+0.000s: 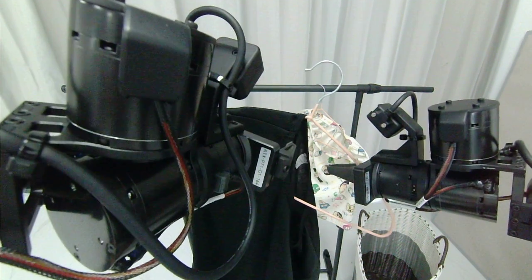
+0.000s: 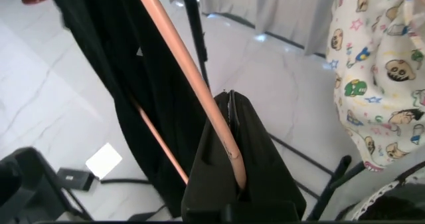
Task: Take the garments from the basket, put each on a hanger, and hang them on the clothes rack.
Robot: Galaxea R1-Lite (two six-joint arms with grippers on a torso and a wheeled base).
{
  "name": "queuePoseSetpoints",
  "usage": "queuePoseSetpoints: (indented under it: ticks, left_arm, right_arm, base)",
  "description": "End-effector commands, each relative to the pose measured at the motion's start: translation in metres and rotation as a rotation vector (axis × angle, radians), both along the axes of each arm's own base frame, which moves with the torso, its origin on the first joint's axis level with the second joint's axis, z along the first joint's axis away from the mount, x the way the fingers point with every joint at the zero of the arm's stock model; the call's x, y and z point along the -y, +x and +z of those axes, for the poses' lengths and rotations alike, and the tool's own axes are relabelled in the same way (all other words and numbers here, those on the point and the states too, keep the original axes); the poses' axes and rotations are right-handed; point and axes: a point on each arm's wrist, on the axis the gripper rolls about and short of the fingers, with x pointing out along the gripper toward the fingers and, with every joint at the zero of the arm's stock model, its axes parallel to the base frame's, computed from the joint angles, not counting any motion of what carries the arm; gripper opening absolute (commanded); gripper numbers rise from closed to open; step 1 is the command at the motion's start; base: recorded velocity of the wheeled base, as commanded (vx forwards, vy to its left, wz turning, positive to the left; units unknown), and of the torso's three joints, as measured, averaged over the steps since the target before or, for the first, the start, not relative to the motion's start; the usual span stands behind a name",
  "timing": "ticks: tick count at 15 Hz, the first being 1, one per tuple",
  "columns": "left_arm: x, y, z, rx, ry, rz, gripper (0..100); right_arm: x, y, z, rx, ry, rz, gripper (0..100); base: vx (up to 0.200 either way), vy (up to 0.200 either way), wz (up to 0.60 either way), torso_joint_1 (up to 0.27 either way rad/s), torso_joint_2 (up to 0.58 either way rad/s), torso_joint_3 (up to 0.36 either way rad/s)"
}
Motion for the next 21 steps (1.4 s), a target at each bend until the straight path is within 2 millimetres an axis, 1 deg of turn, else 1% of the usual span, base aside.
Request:
queuePoseSetpoints:
  ticks: [1,2,3,5,6,7,8,9,11,12,13,14,16,19,21]
  left_arm:
    - [-0.007,-0.004,-0.003,-0.004,0.006,0.001,100]
    - [-0.020,-0.014,-0.005,-0.004,0.018,-0.013,100]
    - [-0.029,-0.021,-0.006,0.000,0.024,-0.034,100]
    - [-0.067,-0.049,-0.003,0.011,0.007,-0.251,100]
    - [-0.076,-0.052,-0.004,0.017,0.009,-0.303,100]
    - [-0.097,-0.057,-0.014,0.015,0.030,-0.414,100]
    - [-0.106,-0.056,-0.025,-0.013,0.046,-0.459,100]
    - [-0.110,-0.054,-0.033,-0.038,0.053,-0.504,100]
    - [-0.107,-0.053,-0.043,-0.087,0.045,-0.595,100]
    - [-0.107,-0.053,-0.043,-0.087,0.045,-0.595,100]
    - [-0.096,-0.049,-0.054,-0.144,0.057,-0.692,100]
    - [-0.091,-0.047,-0.055,-0.157,0.059,-0.714,100]
    - [-0.073,-0.046,-0.058,-0.188,0.072,-0.775,100]
    - [-0.061,-0.047,-0.066,-0.227,0.092,-0.819,100]
    - [-0.056,-0.045,-0.070,-0.249,0.103,-0.823,100]
  right_arm:
    - [0.005,-0.005,-0.004,0.008,-0.008,-0.009,0]
    - [0.012,-0.010,-0.007,0.016,-0.027,-0.008,0]
    - [0.017,-0.012,-0.009,0.024,-0.044,-0.006,0]
    - [0.030,-0.027,-0.022,0.042,-0.114,0.054,0]
    - [0.034,-0.031,-0.026,0.048,-0.132,0.078,0]
    - [0.043,-0.043,-0.035,0.079,-0.180,0.161,0]
    - [0.048,-0.049,-0.039,0.099,-0.202,0.201,0]
    - [0.052,-0.054,-0.043,0.104,-0.216,0.220,0]
    - [0.058,-0.063,-0.047,0.125,-0.224,0.237,0]
    - [0.058,-0.063,-0.047,0.125,-0.224,0.237,0]
    - [0.061,-0.072,-0.050,0.158,-0.219,0.260,0]
    - [0.062,-0.074,-0.050,0.162,-0.221,0.268,0]
    - [0.060,-0.077,-0.049,0.195,-0.217,0.288,0]
    - [0.055,-0.080,-0.048,0.221,-0.216,0.325,0]
    - [0.051,-0.081,-0.046,0.232,-0.207,0.340,0]
  base:
    - [0.000,0.000,0.00,0.000,0.00,0.000]
    - [0.000,0.000,0.00,0.000,0.00,0.000]
    - [0.000,0.000,0.00,0.000,0.00,0.000]
    - [0.000,0.000,0.00,0.000,0.00,0.000]
    - [0.000,0.000,0.00,0.000,0.00,0.000]
    - [0.000,0.000,0.00,0.000,0.00,0.000]
    - [0.000,0.000,0.00,0.000,0.00,0.000]
    - [0.000,0.000,0.00,0.000,0.00,0.000]
    - [0.000,0.000,0.00,0.000,0.00,0.000]
    - [0.000,0.000,0.00,0.000,0.00,0.000]
    - [0.000,0.000,0.00,0.000,0.00,0.000]
    - [0.000,0.000,0.00,0.000,0.00,0.000]
    - [0.000,0.000,0.00,0.000,0.00,0.000]
    - [0.000,0.000,0.00,0.000,0.00,0.000]
    - [0.000,0.000,0.00,0.000,0.00,0.000]
